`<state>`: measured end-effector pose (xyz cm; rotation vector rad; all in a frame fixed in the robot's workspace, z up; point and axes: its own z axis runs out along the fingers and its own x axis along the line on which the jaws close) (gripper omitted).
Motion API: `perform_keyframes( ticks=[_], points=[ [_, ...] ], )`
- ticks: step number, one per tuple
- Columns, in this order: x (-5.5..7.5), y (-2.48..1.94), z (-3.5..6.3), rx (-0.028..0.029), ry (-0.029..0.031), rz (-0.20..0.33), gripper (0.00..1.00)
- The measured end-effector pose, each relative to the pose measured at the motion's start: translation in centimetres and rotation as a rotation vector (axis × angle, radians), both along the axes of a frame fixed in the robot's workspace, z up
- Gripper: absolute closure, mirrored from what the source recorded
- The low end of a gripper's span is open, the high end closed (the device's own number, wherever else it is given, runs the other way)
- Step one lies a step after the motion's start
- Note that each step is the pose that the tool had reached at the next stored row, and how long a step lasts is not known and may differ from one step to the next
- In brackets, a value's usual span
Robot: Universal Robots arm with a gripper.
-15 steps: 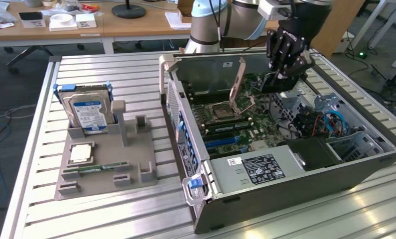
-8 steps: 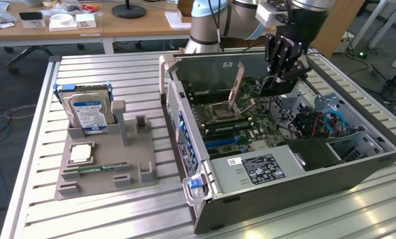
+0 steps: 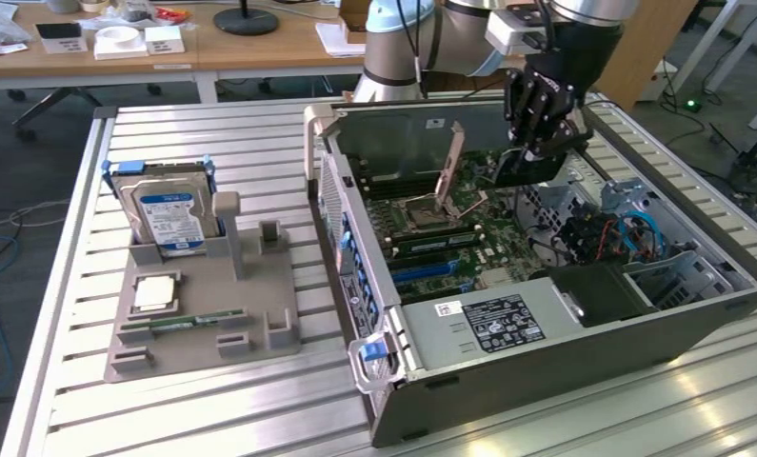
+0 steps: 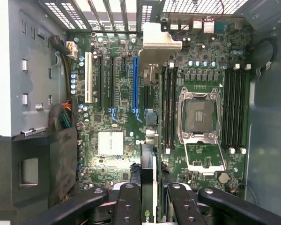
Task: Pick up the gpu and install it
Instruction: 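Insert the gpu into the slot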
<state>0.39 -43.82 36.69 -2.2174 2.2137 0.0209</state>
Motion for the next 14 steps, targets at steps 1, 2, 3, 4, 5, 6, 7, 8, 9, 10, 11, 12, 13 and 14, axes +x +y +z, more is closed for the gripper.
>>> perform_keyframes(
  ticks=[1,2,3,4,5,6,7,8,9,10,11,12,13,14],
  points=[
    [-0.1,0.0,-0.02,0.0001,-0.0003,0.0,0.74],
    [-0.2,0.0,-0.03,0.0001,-0.0006,0.0,0.74],
    [-0.3,0.0,-0.05,0.0001,-0.001,0.0,0.74],
    [-0.4,0.0,-0.05,0.0001,-0.0012,0.0,0.74],
    [-0.5,0.0,-0.06,0.0,-0.0014,0.0,0.74],
    [-0.6,0.0,-0.06,0.0,-0.0015,0.0,0.74],
    [-0.7,0.0,-0.06,0.0,-0.0016,0.0,0.74],
    [-0.8,0.0,-0.06,0.0001,-0.0018,0.0,0.74],
    [-2.5,0.0,-0.06,0.0001,-0.0054,0.0,0.74],
    [-2.5,0.0,-0.06,0.0001,-0.0054,0.0,0.74],
    [-2.5,0.0,-0.06,0.0001,-0.0054,0.0,0.74],
    [-2.5,0.0,-0.06,0.0001,-0.0054,0.0,0.74],
    [-2.5,0.0,-0.06,0.0002,-0.0055,0.0,0.74],
    [-2.5,0.0,-0.06,0.0001,-0.0054,0.0,0.74]
  ],
)
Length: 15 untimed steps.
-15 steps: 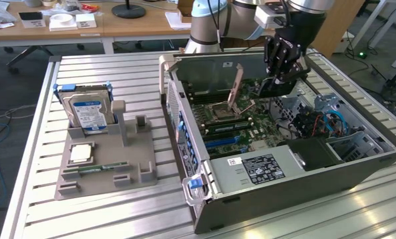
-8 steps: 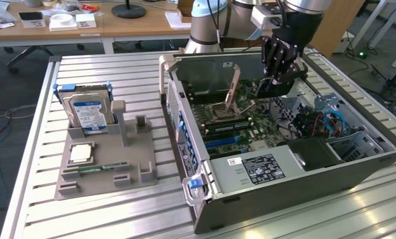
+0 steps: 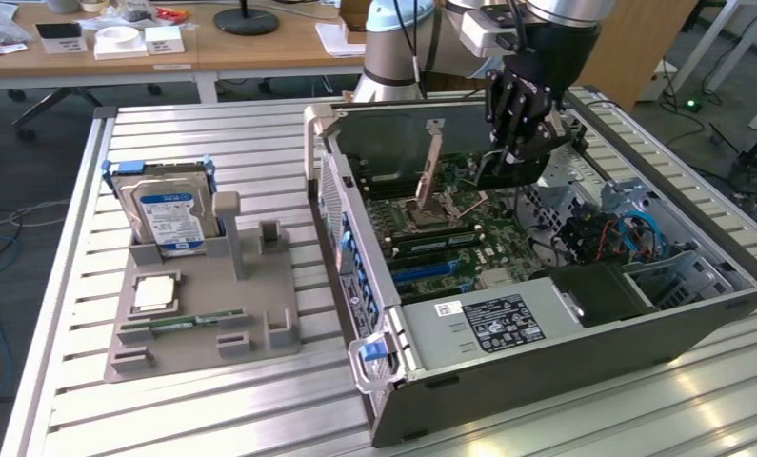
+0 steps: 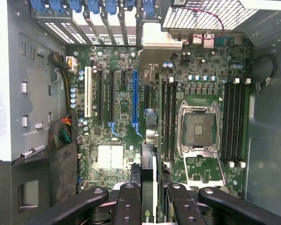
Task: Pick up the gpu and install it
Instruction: 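Insert the gpu into the slot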
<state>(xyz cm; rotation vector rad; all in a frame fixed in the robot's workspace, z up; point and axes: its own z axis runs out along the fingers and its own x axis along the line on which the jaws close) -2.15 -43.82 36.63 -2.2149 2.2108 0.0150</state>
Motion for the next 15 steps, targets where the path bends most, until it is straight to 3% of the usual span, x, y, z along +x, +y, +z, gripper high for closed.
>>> perform_keyframes(
  ticks=[15],
  points=[
    [-0.94,0.0,-0.01,0.0001,-0.0003,0.0,0.74]
  ],
)
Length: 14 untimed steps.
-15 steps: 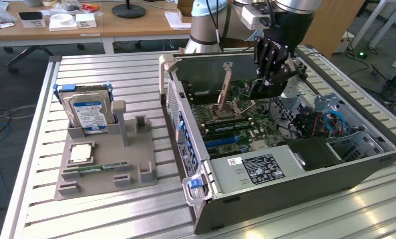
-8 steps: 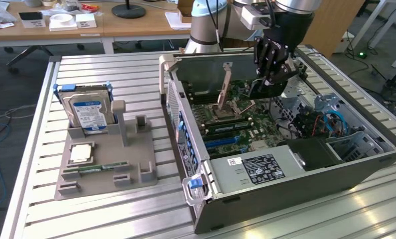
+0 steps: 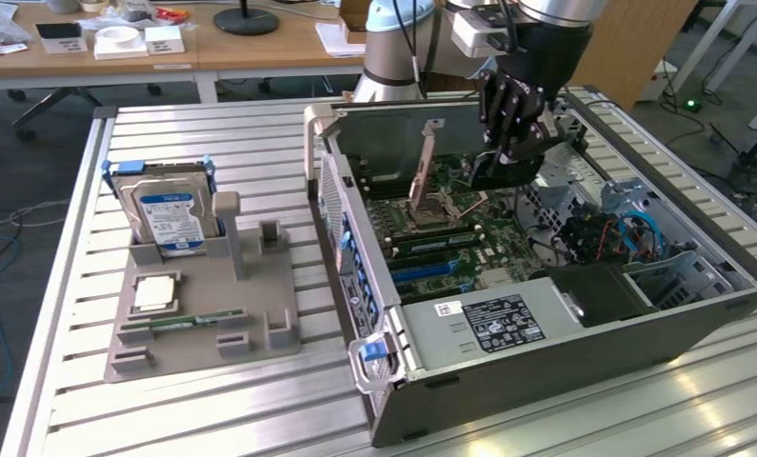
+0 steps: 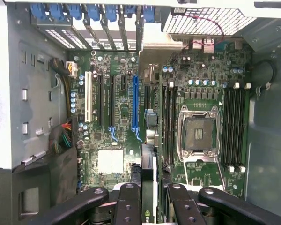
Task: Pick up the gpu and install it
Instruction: 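Insert the gpu into the slot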
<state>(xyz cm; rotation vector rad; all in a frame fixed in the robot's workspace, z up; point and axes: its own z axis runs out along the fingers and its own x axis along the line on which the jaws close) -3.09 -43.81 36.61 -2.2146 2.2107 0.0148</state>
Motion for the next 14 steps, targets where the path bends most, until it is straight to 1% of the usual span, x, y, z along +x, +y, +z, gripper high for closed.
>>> perform_keyframes(
  ticks=[6,12,14],
  points=[
    [-0.53,0.0,-0.01,0.0,0.0,-0.004,0.74],
    [-0.64,-0.01,-0.03,-0.0002,0.0001,-0.035,0.74],
    [-0.73,0.0,-0.03,-0.0001,0.0,-0.037,0.74]
  ],
)
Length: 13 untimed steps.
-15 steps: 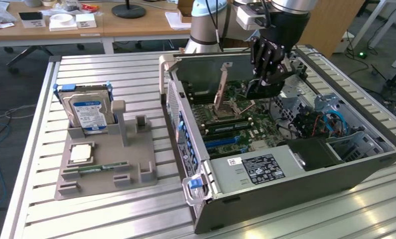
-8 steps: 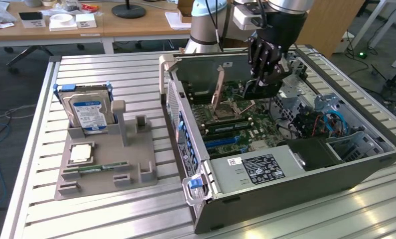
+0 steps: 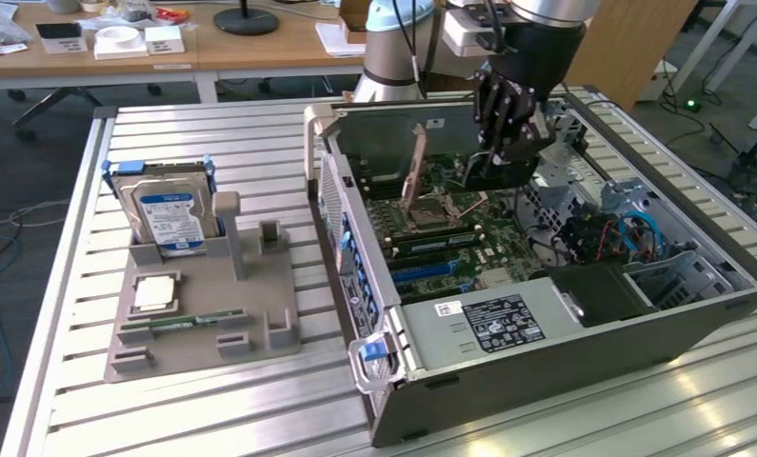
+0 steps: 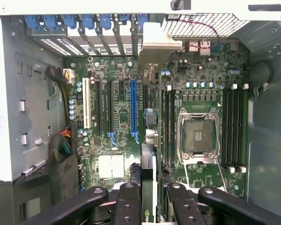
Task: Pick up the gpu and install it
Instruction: 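Insert the gpu into the slot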
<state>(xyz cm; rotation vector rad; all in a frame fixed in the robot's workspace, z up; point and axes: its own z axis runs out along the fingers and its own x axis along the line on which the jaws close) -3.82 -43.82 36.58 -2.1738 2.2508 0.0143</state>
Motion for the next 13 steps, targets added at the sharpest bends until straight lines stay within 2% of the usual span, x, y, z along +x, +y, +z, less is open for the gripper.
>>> perform_keyframes(
  ticks=[8,13],
  points=[
    [-0.15,-0.38,-0.04,0.0001,-0.0001,0.0,0.74],
    [-0.2,-0.43,-0.28,0.0,0.0,0.0,0.74]
  ],
)
